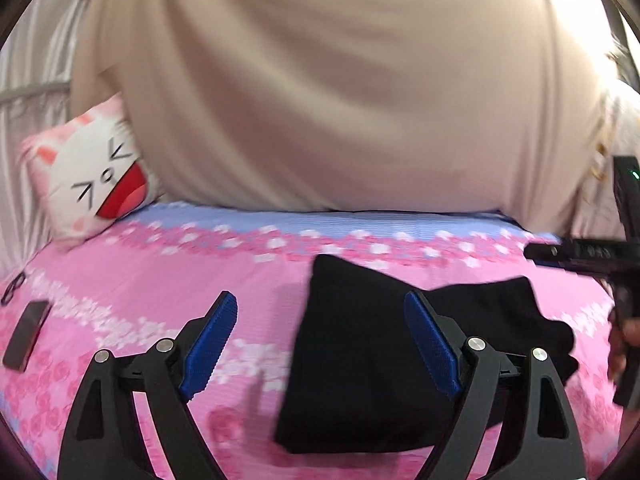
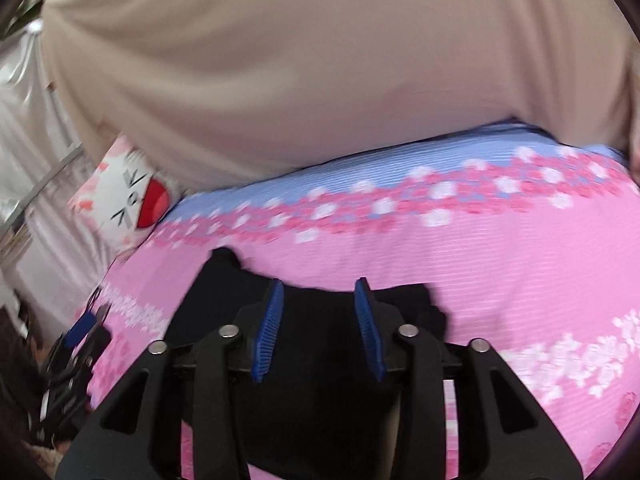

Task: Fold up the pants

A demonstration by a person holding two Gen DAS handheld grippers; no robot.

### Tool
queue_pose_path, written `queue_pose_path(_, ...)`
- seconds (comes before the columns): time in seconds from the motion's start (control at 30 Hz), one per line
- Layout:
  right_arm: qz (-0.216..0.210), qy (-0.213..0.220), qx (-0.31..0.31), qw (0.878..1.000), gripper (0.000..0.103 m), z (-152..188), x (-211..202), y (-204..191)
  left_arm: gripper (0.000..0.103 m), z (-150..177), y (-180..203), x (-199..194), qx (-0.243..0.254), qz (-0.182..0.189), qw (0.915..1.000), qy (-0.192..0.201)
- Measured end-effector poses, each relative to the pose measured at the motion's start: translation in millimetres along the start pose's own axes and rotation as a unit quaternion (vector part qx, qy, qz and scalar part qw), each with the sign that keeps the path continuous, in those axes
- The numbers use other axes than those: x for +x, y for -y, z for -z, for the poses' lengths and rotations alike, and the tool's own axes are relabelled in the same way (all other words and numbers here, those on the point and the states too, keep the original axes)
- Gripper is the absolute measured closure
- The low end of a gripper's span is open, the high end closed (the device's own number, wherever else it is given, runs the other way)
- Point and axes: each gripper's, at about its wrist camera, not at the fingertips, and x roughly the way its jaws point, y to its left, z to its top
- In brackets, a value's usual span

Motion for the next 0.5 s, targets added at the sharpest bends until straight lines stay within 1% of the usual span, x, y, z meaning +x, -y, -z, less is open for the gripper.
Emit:
queue_pose_path(0.1,-0.013,-0.021,-0.025,0.999,0.063,7.5,17.8,-25.1,0.020,1.2,-17.8,2.3,-0.016,-0.013,0.9998,-0.006)
queue_pose_path(0.23,-0.005,-0.049,-0.043,0.998,0.063,22.8,36.7,-39.9,0.020,4.2,-38.9,7.4,-0.028,-0.033,0.9989,-0.017)
queue_pose_path(0.33,0.013,-0.070,-0.039,0.997,0.063,36.8,44.7,-33.2,0.020,7.8,-50.8,8.9,-0.037,-0.042,0.9982,-0.023)
queue_pose_path(0.37,0.022,-0.076,-0.034,0.996,0.065,41.0,45.9,-28.0,0.020,9.0,-52.9,9.3,-0.040,-0.044,0.9979,-0.026)
queue_pose_path(0.43,0.051,-0.079,-0.028,0.995,0.065,47.6,42.7,-12.9,0.020,11.7,-57.6,12.7,-0.045,-0.048,0.9972,-0.035)
queue_pose_path(0.5,0.050,-0.076,-0.009,0.996,0.067,51.5,37.0,3.6,0.020,13.4,-61.2,15.8,-0.047,-0.049,0.9968,-0.042)
